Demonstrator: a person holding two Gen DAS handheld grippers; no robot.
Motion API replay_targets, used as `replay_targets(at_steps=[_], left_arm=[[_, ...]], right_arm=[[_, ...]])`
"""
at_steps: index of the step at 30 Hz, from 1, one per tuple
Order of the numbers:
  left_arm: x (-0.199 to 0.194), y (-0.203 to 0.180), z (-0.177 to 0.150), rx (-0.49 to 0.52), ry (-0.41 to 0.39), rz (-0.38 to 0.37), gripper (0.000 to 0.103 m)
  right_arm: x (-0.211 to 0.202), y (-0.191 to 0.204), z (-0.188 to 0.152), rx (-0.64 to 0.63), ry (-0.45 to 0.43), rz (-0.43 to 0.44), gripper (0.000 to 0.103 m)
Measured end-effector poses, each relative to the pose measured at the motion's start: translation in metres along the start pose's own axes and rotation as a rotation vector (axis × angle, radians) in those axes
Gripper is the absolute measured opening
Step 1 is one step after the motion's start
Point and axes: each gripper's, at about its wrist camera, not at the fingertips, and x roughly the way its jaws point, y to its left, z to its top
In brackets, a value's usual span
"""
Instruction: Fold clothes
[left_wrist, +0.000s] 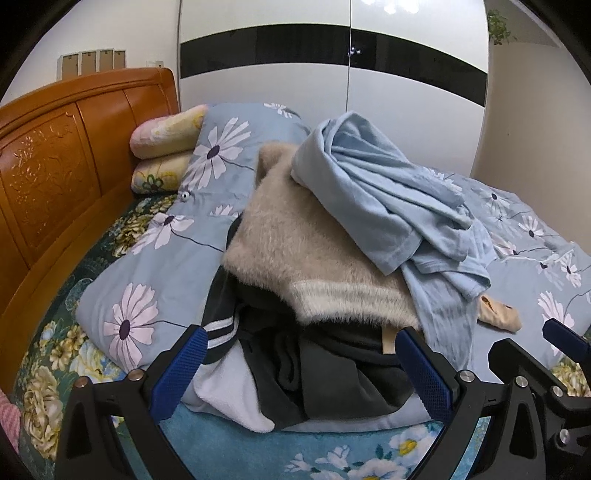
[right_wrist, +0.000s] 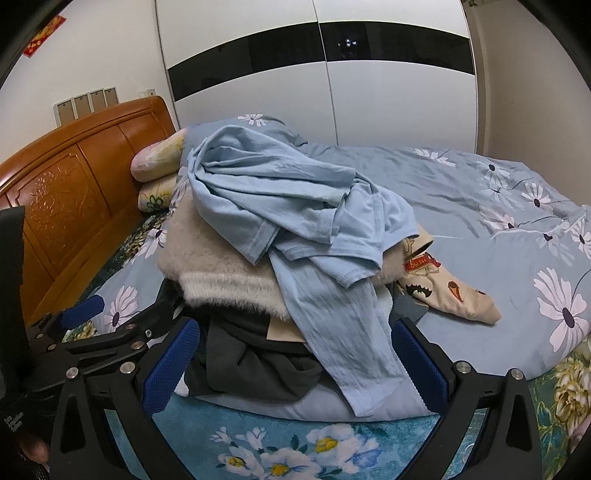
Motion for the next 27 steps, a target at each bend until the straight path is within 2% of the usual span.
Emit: replay_targets(at_steps=[12, 17, 27], left_arm=[[-0.012, 0.003, 0.002, -0.028, -0.043, -0.013, 0.103], [-0.01, 0.005, 0.0, -0.041, -0.064, 0.009, 0.103], [0.003, 0.005, -0.002, -0.051, -0.054, 0.006, 0.103]], right_arm=[[-0.014, 0.004, 0.006, -0.018, -0.047, -0.009, 0.103], [-0.012, 0.008, 0.007, -0.029, -0.064, -0.018, 0.103], [0.0, 0.003, 0.006, -0.012, -0.059, -0.002, 0.103]])
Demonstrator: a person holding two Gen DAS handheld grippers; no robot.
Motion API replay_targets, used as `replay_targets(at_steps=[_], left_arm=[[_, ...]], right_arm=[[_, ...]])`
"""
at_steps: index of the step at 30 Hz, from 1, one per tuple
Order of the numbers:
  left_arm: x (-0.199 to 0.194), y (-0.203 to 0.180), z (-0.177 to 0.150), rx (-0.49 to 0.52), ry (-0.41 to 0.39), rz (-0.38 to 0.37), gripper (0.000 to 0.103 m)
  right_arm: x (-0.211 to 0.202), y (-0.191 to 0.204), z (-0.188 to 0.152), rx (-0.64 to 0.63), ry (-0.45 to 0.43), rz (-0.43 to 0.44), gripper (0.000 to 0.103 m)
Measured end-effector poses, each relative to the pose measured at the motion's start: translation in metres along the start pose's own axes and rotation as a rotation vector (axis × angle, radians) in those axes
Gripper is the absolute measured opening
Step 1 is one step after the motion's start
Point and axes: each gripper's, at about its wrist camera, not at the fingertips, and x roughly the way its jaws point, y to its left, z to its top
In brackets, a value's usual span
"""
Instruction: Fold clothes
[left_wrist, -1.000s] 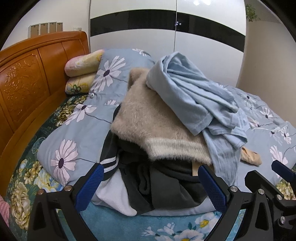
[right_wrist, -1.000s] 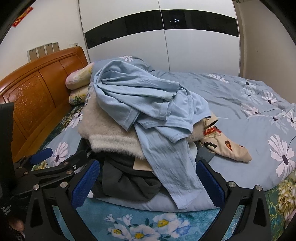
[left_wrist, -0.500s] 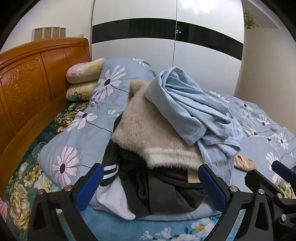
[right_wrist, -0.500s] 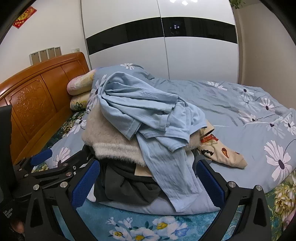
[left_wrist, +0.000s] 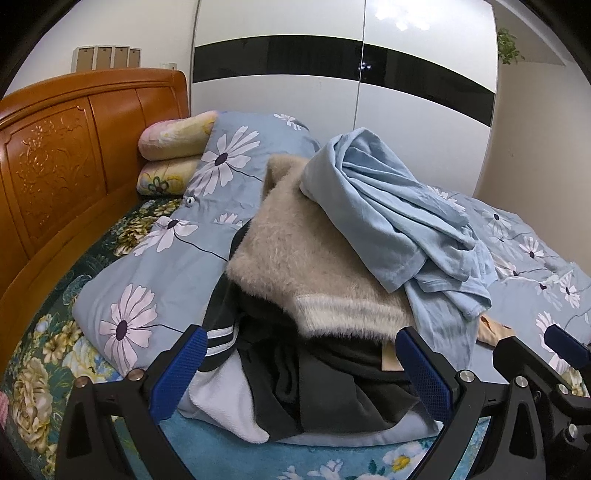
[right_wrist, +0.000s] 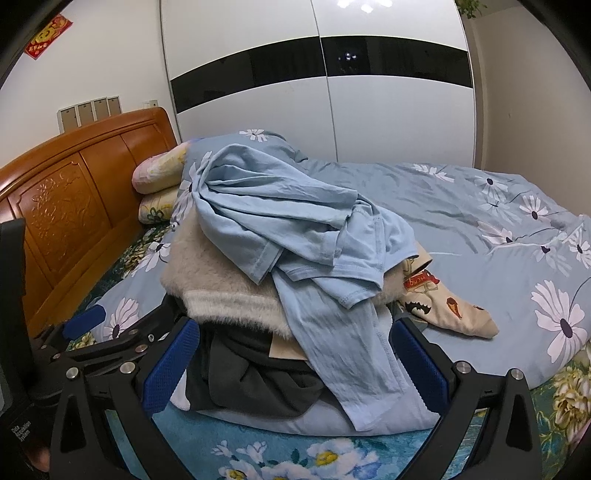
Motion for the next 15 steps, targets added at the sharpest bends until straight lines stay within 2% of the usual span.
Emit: replay_targets(at_steps=[15], left_arm=[[0.017, -0.008, -0.003, 0.043, -0.005, 0.012, 0.103]], right_arm=[[0.02, -0.01, -0.001, -0.024, 0.043, 0.007, 0.103]])
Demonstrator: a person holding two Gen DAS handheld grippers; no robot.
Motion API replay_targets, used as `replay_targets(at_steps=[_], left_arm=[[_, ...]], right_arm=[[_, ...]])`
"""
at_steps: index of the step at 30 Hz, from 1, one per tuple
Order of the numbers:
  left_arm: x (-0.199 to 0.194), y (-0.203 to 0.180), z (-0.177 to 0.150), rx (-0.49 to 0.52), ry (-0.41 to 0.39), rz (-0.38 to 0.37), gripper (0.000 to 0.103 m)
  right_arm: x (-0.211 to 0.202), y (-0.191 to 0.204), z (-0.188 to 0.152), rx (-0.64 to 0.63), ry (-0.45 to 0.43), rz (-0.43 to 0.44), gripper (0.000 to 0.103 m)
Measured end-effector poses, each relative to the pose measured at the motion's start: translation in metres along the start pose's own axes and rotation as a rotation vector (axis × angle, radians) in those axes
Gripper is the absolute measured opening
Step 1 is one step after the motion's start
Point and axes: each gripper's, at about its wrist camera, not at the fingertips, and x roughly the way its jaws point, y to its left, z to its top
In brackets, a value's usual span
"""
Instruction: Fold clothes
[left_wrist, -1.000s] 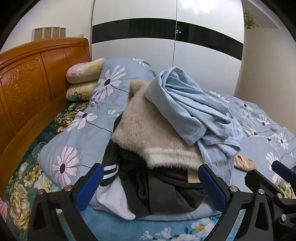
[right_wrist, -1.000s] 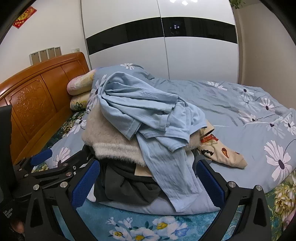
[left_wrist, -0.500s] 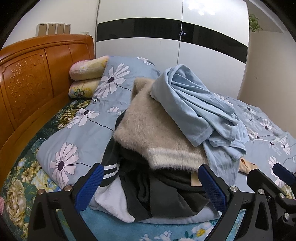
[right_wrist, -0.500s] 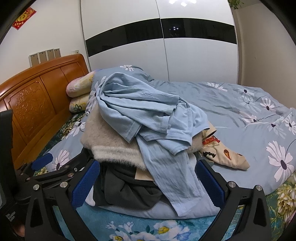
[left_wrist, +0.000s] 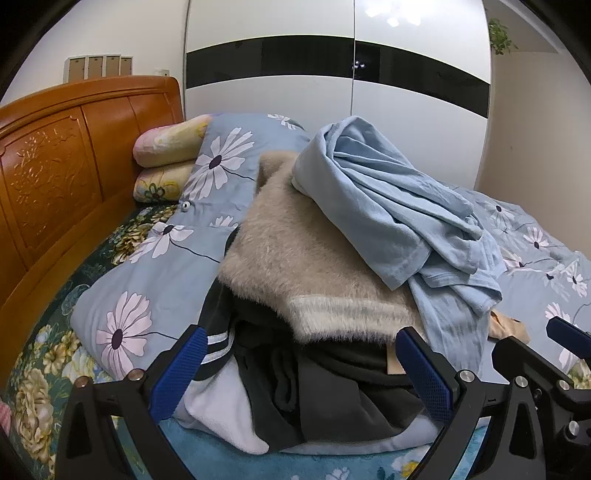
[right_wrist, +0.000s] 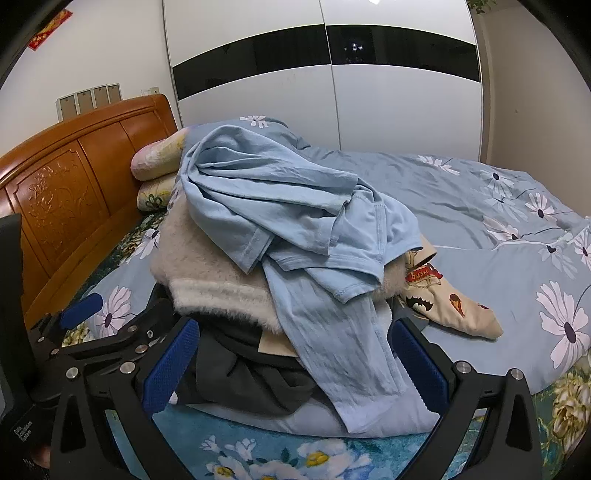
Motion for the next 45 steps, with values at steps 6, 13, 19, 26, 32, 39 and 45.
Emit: replay_targets(at_steps=[6, 13, 19, 26, 32, 39, 45], left_arm=[[0.009, -0.001, 0.0, 0.001, 0.013, 0.001, 0.103], [0.03, 0.009, 0.04, 0.036, 0.053, 0.016, 0.103], [0.043, -0.01, 0.11, 0.101, -0.046, 0.029, 0.103], [0.087, -0.016, 0.153, -0.006, 0.048, 0.01, 0.089], [0.074, -0.011, 0.149, -0.095, 0.119, -0.1, 0.015], [-0.037, -0.016, 0.149, -0.024, 0.035, -0.283, 0.013], [-0.165, -0.009, 0.127, 0.046, -0.043, -0.487, 0.013]], right_arm=[[0.009, -0.003, -0.001, 0.008, 0.013, 0.015, 0.103], [0.003, -0.02, -0.006, -0.004, -0.01, 0.015, 0.103], [0.003, -0.053, -0.02, 0.02, 0.018, -0.006, 0.102], [-0.004, -0.072, -0.04, 0.042, 0.097, -0.021, 0.075], [-0.036, -0.093, -0.054, 0.088, 0.127, -0.119, 0.059], [-0.1, -0.097, -0.052, 0.13, 0.11, -0.172, 0.039], [-0.162, -0.071, -0.051, 0.135, 0.055, -0.139, 0.037]])
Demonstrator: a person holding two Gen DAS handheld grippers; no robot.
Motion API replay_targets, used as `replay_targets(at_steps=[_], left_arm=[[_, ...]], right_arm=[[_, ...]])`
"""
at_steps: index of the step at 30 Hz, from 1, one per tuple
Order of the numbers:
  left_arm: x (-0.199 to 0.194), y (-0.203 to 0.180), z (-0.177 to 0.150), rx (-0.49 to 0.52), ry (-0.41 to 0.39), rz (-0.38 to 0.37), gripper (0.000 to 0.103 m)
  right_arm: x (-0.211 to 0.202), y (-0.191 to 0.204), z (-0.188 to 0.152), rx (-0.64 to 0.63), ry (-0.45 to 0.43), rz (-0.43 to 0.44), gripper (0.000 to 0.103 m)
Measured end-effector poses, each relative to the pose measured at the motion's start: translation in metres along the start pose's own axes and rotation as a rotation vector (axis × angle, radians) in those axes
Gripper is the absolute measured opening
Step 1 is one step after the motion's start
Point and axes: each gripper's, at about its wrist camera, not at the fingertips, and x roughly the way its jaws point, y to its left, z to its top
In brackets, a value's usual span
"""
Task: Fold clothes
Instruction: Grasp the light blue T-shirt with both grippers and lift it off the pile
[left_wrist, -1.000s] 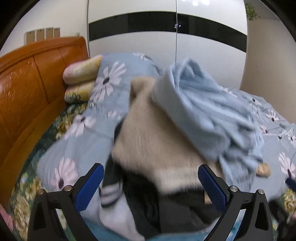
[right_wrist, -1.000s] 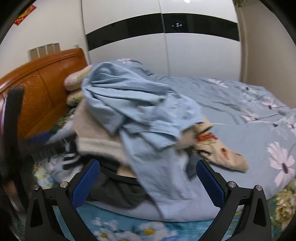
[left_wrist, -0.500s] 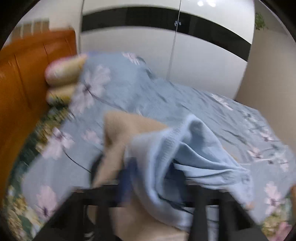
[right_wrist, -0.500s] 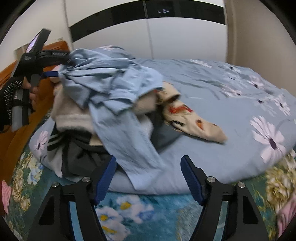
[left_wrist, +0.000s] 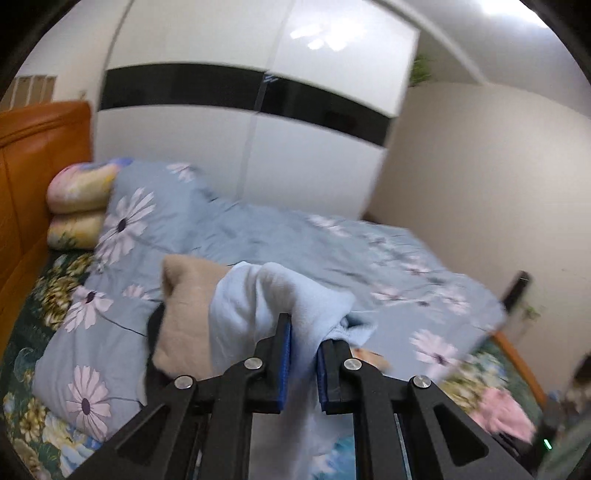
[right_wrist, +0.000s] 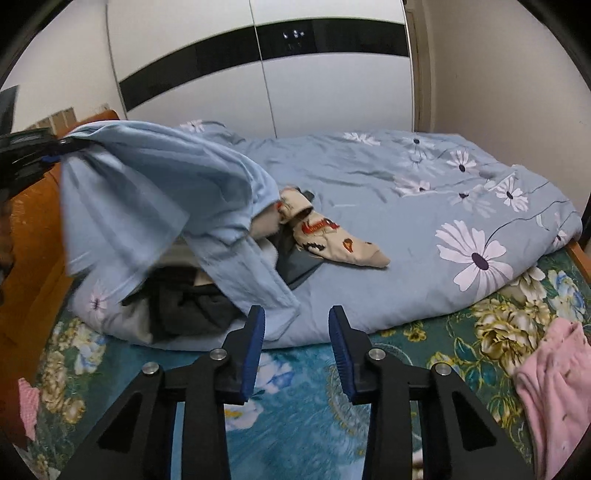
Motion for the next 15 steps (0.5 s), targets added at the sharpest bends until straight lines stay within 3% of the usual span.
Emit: replay_targets(at_steps=[2, 5, 8, 15], left_arm=[[-0.039, -0.008, -0.016, 0.018, -0.01, -0.048, 0.013], [-0.09, -0.007, -0.059, 0.063, 0.004, -0.055, 0.013], [-0.113, 0.01, -0.109, 0.094, 0.057, 0.028, 0.013], [-0.092, 0.119, -0.222, -0.16, 0.313, 0.316, 0.012]], right_arm=[[-0.022, 0.007, -0.008, -0.016, -0.019, 0.017, 0.037], [-0.04, 0.017, -0.025, -0.045, -0.012, 0.032, 0.037], [-0.046, 0.021, -0.049, -0.071, 0.027, 0.051, 0.037], [-0.01, 0.032, -0.112, -0.05, 0.224, 0.089, 0.037]])
